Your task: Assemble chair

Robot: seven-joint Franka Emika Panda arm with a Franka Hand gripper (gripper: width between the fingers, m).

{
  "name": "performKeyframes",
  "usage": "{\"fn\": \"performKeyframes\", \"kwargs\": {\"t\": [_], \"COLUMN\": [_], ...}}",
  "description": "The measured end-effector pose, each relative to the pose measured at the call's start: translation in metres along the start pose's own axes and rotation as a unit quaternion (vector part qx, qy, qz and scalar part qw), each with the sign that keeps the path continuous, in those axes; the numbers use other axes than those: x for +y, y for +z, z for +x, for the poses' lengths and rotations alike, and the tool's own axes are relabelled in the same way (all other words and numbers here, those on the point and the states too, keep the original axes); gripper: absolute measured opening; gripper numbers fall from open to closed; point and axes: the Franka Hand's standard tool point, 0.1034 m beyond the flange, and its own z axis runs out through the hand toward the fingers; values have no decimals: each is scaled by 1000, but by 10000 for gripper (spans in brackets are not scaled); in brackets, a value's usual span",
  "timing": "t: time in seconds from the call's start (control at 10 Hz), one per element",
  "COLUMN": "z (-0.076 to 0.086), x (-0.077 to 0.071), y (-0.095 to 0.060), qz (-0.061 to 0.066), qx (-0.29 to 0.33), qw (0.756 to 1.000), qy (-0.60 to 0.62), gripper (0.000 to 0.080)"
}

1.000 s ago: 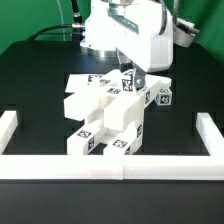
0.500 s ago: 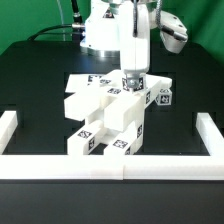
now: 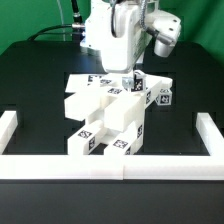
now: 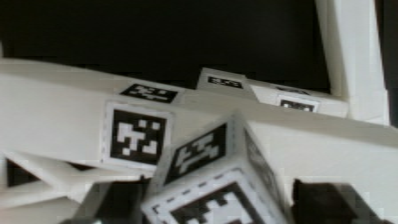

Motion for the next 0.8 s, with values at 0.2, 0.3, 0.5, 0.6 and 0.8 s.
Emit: {"fn": "performKeyframes", "kwargs": {"t": [0.2,0.3,0.5,0.6,0.8], "z": [-1,-1,-1,-1,1], "x": [0,0,1,1,0], "y": [0,0,1,1,0], "qz": [0,0,0,-1,-7], "qx": [0,0,0,1,2], "qw": [998,997,998,999,1000], "qy": [65,72,58,43,-17], "gripper": [394,394,398,580,635]}}
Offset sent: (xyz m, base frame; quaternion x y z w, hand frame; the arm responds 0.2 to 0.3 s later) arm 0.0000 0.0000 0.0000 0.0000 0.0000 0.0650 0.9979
